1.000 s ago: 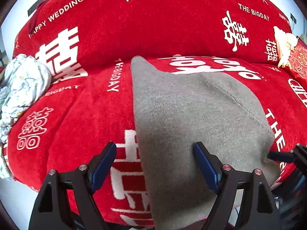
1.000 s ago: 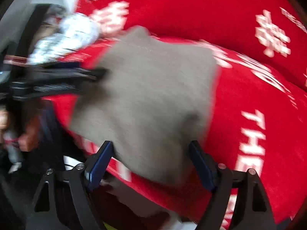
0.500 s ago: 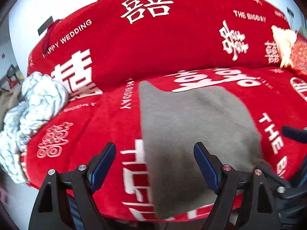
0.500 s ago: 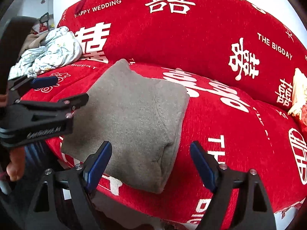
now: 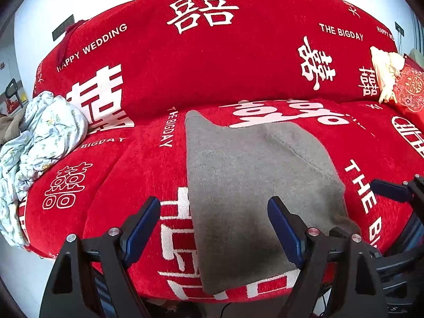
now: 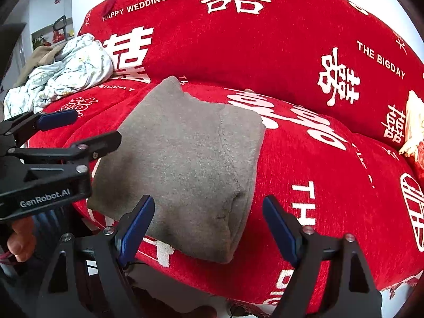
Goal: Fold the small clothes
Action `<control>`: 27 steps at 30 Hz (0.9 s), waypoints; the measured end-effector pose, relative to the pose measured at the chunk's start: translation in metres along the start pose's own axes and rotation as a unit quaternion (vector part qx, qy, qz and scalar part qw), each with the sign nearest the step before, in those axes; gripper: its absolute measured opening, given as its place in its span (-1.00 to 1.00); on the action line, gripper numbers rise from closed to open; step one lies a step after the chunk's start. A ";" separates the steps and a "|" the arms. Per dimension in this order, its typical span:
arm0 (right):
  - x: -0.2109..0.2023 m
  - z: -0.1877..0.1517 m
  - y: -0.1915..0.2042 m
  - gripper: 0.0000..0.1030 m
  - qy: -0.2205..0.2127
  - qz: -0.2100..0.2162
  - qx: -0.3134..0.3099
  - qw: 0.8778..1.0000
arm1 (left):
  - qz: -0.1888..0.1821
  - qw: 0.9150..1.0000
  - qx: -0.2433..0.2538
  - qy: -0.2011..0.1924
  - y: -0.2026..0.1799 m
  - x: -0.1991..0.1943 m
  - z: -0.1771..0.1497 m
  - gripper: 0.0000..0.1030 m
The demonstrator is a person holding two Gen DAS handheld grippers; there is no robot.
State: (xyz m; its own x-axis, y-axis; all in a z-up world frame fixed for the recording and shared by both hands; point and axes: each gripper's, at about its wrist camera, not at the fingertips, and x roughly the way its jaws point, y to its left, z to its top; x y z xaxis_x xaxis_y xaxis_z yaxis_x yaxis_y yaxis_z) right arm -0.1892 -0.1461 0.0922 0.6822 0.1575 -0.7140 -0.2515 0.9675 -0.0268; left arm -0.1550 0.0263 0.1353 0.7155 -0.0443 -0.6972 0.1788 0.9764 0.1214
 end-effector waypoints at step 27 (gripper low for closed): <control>0.000 0.000 -0.002 0.66 0.002 -0.003 0.007 1.000 | 0.008 1.000 -0.008 0.016 0.005 0.001 -0.005 0.63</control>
State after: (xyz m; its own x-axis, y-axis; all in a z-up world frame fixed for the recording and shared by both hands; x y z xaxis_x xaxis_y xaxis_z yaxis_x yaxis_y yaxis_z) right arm -0.1882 -0.1482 0.0923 0.6815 0.1503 -0.7162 -0.2370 0.9713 -0.0217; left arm -0.1569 0.0322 0.1315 0.6960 -0.0224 -0.7177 0.1573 0.9800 0.1219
